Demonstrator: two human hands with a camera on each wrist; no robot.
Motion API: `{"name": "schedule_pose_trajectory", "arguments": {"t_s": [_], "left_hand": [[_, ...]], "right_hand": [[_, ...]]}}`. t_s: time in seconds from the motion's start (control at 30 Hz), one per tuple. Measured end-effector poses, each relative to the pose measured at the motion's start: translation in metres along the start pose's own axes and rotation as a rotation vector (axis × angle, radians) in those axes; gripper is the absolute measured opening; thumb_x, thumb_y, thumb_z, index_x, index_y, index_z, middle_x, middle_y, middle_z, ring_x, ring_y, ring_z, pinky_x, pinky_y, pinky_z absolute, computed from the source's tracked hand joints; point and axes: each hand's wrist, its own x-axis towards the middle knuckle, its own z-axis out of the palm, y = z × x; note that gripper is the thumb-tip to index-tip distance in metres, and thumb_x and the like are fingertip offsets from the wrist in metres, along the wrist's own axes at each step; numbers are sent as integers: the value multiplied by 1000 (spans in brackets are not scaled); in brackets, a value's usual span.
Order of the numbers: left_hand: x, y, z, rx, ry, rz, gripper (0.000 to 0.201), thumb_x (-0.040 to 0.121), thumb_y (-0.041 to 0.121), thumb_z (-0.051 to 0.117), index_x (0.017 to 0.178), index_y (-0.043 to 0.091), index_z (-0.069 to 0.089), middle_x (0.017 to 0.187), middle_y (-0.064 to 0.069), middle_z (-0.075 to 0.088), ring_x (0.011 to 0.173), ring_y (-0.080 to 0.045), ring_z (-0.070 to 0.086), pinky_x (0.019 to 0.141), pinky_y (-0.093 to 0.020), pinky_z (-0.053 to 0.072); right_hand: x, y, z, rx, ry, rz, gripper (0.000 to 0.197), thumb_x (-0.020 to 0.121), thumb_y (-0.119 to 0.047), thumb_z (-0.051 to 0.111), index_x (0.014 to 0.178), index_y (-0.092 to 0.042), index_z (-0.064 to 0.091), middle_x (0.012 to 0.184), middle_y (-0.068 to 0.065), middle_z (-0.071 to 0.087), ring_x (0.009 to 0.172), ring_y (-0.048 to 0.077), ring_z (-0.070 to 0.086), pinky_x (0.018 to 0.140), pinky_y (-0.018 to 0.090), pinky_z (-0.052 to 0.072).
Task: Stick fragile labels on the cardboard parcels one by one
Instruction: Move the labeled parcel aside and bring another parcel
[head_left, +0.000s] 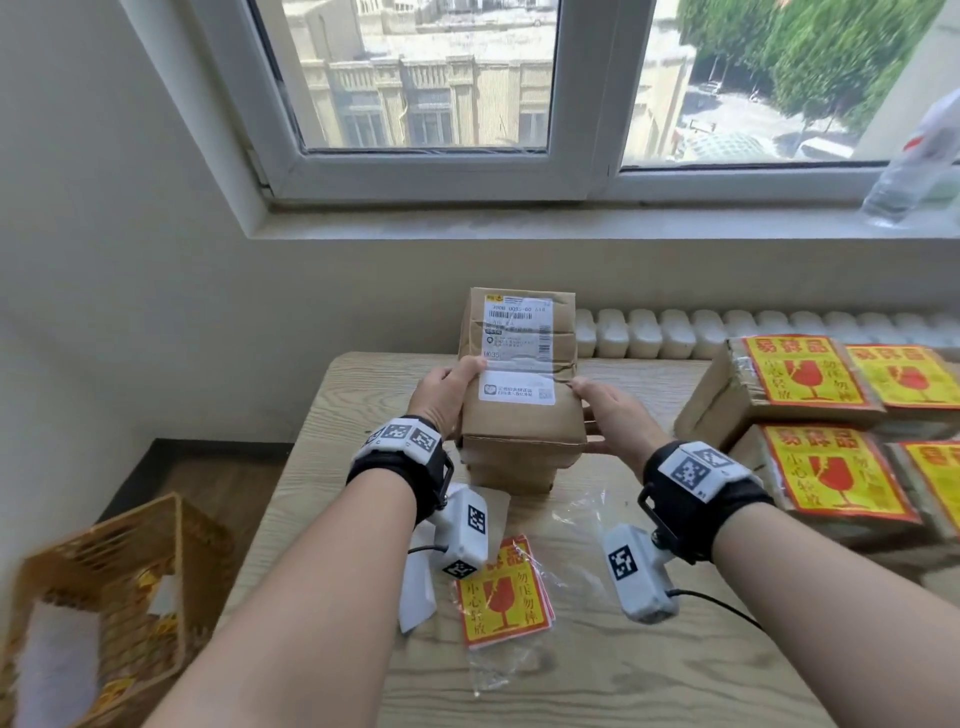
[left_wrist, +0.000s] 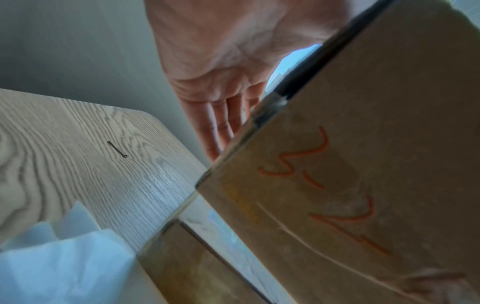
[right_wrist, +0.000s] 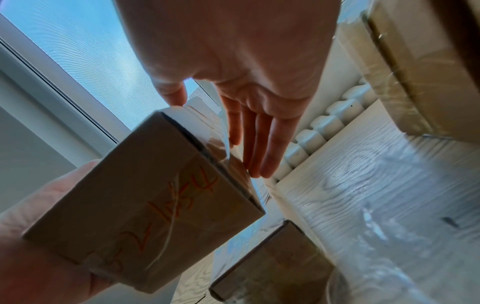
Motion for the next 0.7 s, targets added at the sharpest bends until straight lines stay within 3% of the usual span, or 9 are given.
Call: {"name": "schedule_pose_trajectory", "arguments": {"t_s": [0.1, 0.17, 0.27, 0.37, 0.47, 0.6, 0.7], "left_hand": [[-31, 3, 19, 11, -9, 36, 56, 73, 63, 55, 105, 18, 65, 95, -3, 71, 85, -20, 65, 83, -39, 54], [-47, 2, 33, 29, -16, 43, 70, 59, 70, 53, 108, 21, 65, 101, -4, 72, 95, -23, 66, 93, -47, 51], [-71, -4, 54, 51, -49, 63, 70, 56, 63, 54, 108, 19, 64, 102, -7, 72, 99, -27, 66, 95, -51, 49], [-92, -11, 72, 61, -85, 66, 80, 47, 62, 59, 112, 15, 61, 105, -7, 69, 102, -28, 65, 95, -53, 50], [-116, -14, 91, 80, -100, 53, 82, 50, 70, 59, 112, 16, 62, 106, -5, 70, 104, -27, 63, 98, -54, 46], [-149, -13, 116, -6, -161, -26, 51, 84, 68, 47, 92, 20, 63, 100, -6, 66, 115, -32, 57, 106, -53, 39], [-154, -22, 129, -66, -186, -82, 62, 80, 77, 40, 93, 19, 59, 107, -11, 65, 113, -31, 58, 103, -54, 41]], "right_hand": [[-26, 5, -20, -28, 62, -45, 44, 86, -44, 53, 121, -17, 58, 115, 6, 65, 101, 21, 64, 89, 46, 55], [-40, 11, -36, -52, 96, -56, 58, 79, -43, 58, 131, -20, 52, 119, 6, 62, 101, 20, 64, 88, 45, 56], [-63, 19, -60, -6, 89, -33, 49, 86, -19, 61, 133, -16, 49, 116, 11, 64, 99, 21, 65, 84, 40, 57], [-82, 31, -82, -24, 114, -46, 41, 84, -14, 64, 123, -15, 54, 107, 7, 66, 94, 18, 65, 85, 39, 56], [-103, 43, -99, -12, 138, -59, 31, 87, -25, 64, 114, -12, 56, 99, 2, 64, 91, 15, 63, 86, 41, 56], [-132, 54, -118, 93, 104, -26, 52, 87, -56, 52, 110, -10, 60, 102, 12, 69, 97, 24, 66, 88, 45, 54], [-150, 60, -133, 158, 93, 5, 46, 95, -58, 37, 89, -17, 59, 89, 6, 65, 90, 23, 62, 89, 45, 50]]}}
